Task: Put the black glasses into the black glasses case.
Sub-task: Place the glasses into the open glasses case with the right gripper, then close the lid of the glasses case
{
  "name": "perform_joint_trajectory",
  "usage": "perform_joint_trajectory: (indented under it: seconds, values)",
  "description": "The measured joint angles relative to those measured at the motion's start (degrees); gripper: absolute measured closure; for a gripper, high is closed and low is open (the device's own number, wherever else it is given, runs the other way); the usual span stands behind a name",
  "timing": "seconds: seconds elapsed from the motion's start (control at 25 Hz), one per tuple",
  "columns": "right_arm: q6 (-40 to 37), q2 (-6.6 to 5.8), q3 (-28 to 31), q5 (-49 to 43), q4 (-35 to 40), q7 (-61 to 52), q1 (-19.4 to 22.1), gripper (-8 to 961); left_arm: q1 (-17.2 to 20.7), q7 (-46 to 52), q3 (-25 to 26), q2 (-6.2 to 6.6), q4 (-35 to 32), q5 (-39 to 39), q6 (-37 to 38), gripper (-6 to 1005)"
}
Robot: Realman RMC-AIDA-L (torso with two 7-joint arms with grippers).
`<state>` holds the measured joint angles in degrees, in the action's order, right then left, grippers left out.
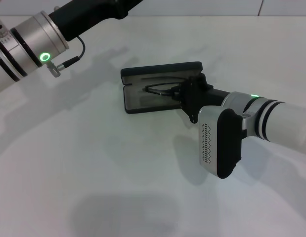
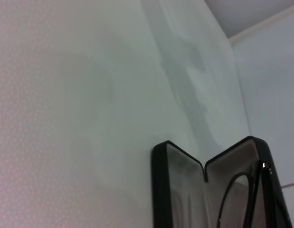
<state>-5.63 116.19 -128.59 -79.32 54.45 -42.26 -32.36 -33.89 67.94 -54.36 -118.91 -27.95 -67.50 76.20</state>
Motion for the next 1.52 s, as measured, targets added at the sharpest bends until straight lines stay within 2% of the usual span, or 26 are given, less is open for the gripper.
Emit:
perform_joint_trajectory:
  seconds: [0.6, 0.72, 0.84, 1.08, 1.2, 1.32, 1.44, 1.48, 1.52]
  values:
    - [0.9, -0.01, -1.3, -0.2, -1.0, -0.2, -1.3, 834, 0.1, -0.1, -0.1, -0.19, 0.7, 0.0, 0.0, 490]
    - [1.1, 0.00, -1.2, -0.1, -0.4, -0.3, -0.9, 776, 0.2, -0.1, -0.1, -0.24, 0.7, 0.0, 0.0, 490]
    - [1.1, -0.01, -1.2, -0.1, 0.5, -1.8, -0.5, 761, 0.3, -0.1, -0.2, -0.27, 0.7, 0.0, 0.0, 490]
    - [-0.2, -0.01, -1.1, 0.0, 3.2, -3.9, 2.0, 741, 0.8, -0.1, -0.2, -0.37, 0.7, -0.1, 0.0, 489]
    - [-1.7, 0.00, 0.5, 0.1, 6.2, -4.4, 5.5, 734, 0.9, 0.1, -0.2, -0.36, 0.7, -0.4, 0.0, 489]
    - [-10.0, -0.18, 7.0, 0.1, 9.9, -7.3, 9.9, 726, 1.0, 0.2, -0.2, -0.31, 0.8, -0.5, -1.0, 489]
    - [-29.5, -0.51, 19.9, 0.0, 10.4, -12.9, 13.0, 719, 0.7, 0.5, -0.2, -0.15, 0.8, -0.8, -4.5, 488]
    - [-42.4, -0.68, 28.0, -0.3, 8.0, -16.6, 13.2, 716, 0.6, 0.8, -0.2, -0.10, 0.8, -1.0, -5.6, 488]
    - [-42.4, -0.68, 28.0, -0.3, 8.0, -16.6, 13.2, 714, 0.2, 1.2, -0.2, -0.05, 0.8, -1.7, -6.9, 488]
